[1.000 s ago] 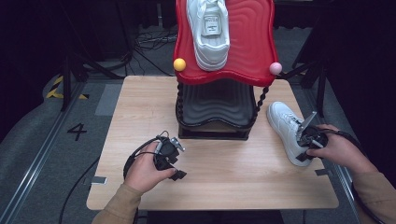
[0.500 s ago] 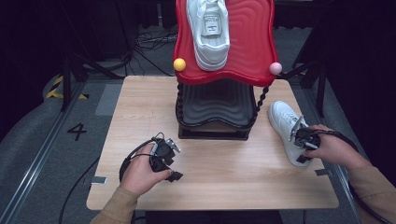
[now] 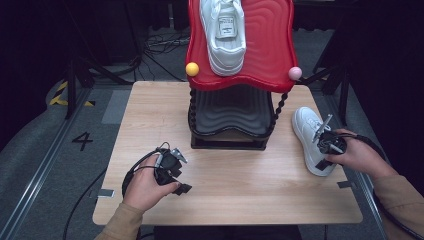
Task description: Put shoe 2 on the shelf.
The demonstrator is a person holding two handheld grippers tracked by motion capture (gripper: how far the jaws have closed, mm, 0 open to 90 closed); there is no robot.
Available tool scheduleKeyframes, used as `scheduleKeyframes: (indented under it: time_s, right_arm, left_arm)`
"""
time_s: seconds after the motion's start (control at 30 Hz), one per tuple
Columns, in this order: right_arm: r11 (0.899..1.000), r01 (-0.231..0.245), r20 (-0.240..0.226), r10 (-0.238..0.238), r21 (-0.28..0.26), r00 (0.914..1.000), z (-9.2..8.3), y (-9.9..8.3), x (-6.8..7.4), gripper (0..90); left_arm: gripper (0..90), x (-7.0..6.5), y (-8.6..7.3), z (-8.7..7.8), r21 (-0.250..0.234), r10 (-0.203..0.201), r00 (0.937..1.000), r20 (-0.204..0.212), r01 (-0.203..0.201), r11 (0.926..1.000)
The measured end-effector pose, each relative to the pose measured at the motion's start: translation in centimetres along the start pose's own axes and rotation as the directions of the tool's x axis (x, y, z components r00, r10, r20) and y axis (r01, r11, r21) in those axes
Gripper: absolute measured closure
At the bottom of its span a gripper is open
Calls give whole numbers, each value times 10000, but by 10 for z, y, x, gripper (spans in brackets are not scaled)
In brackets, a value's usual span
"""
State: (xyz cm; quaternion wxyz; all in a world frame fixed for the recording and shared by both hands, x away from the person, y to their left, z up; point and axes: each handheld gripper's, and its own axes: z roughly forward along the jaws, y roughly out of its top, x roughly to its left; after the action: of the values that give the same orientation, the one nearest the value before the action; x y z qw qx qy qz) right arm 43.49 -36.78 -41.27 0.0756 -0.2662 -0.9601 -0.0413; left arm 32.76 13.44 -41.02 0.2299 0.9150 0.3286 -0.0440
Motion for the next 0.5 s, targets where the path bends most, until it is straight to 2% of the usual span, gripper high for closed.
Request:
scheduleKeyframes:
  time_s: [0.13, 0.23, 0.4, 0.5]
  right_arm:
    - [10000, -53, 115, 54, -59, 9999, -14, 4, 5, 782]
    - [9998, -63, 97, 65, -163, 9999, -29, 7, 9, 781]
    - [9998, 48, 419, -41, -183, 9991, -54, 13, 17, 781]
    - [9992, 5, 401, 11, -397, 9992, -72, 17, 21, 771]
  left_arm:
    - [356, 1, -1, 0, 3, 25, 10000, -8, -25, 10000]
    - [356, 2, -1, 0, -6, 15, 10000, 9, -15, 10000]
    - [355, 2, 0, -1, -64, -23, 10000, 37, 23, 10000]
    - [356, 2, 0, -1, -65, -2, 10000, 48, 2, 10000]
